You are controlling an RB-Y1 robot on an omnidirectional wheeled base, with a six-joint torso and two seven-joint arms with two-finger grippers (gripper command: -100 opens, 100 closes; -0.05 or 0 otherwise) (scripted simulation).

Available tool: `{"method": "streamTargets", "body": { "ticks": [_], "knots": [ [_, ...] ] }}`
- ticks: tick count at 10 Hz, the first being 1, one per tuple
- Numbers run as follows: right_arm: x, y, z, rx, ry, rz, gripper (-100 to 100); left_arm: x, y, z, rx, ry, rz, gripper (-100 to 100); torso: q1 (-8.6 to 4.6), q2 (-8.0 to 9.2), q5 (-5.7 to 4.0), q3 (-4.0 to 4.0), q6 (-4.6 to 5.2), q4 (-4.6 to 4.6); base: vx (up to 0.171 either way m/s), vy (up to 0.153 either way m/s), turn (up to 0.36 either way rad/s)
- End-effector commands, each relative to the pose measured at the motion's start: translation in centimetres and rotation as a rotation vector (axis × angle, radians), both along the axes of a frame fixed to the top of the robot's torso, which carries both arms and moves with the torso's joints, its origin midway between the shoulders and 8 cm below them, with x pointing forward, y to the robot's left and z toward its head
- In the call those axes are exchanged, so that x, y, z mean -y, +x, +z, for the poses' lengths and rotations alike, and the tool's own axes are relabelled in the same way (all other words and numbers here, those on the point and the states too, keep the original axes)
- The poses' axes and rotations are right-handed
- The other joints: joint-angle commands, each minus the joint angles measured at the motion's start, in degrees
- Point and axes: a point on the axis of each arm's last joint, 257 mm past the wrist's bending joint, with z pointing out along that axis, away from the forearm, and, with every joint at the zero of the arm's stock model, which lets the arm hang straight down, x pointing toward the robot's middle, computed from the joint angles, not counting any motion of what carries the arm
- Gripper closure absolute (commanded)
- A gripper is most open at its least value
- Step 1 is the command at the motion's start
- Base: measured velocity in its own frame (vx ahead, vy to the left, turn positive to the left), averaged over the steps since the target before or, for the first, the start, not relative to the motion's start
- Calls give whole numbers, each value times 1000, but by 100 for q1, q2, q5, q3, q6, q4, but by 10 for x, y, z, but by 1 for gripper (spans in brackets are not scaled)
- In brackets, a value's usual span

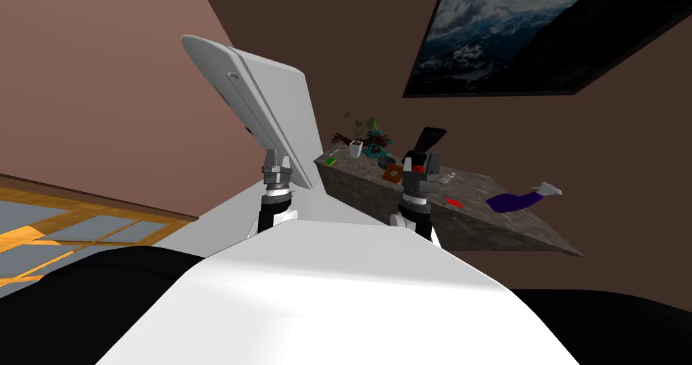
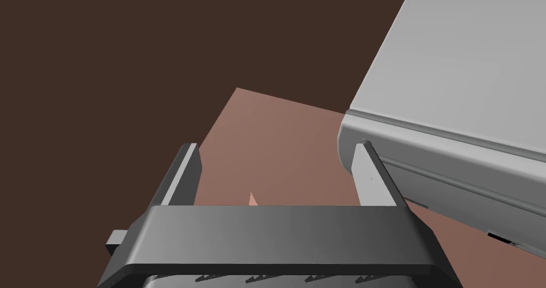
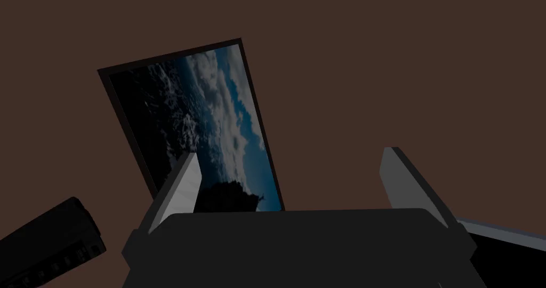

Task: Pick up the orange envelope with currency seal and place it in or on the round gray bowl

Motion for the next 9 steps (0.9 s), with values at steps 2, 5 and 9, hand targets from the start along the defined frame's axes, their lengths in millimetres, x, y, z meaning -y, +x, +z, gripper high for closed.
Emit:
{"method": "streamTargets", "body": {
  "ticks": [2, 5, 9],
  "knots": [
    [-2, 1, -3, -7, -57, 19, -100, 0, 0, 0, 0, 0, 0, 0, 0, 0, 0, 0, 0, 0, 3, 9, 14],
    [-2, 2, -10, -18, -156, 47, -100, 0, 0, 0, 0, 0, 0, 0, 3, -2, 1, -1, 0, -1, 6, 19, 24],
    [-3, 4, -16, -33, -262, 80, -100, 0, 0, 0, 0, 0, 0, 0, 3, -2, 1, -1, 0, 0, 6, 15, 19]
  ]
}}
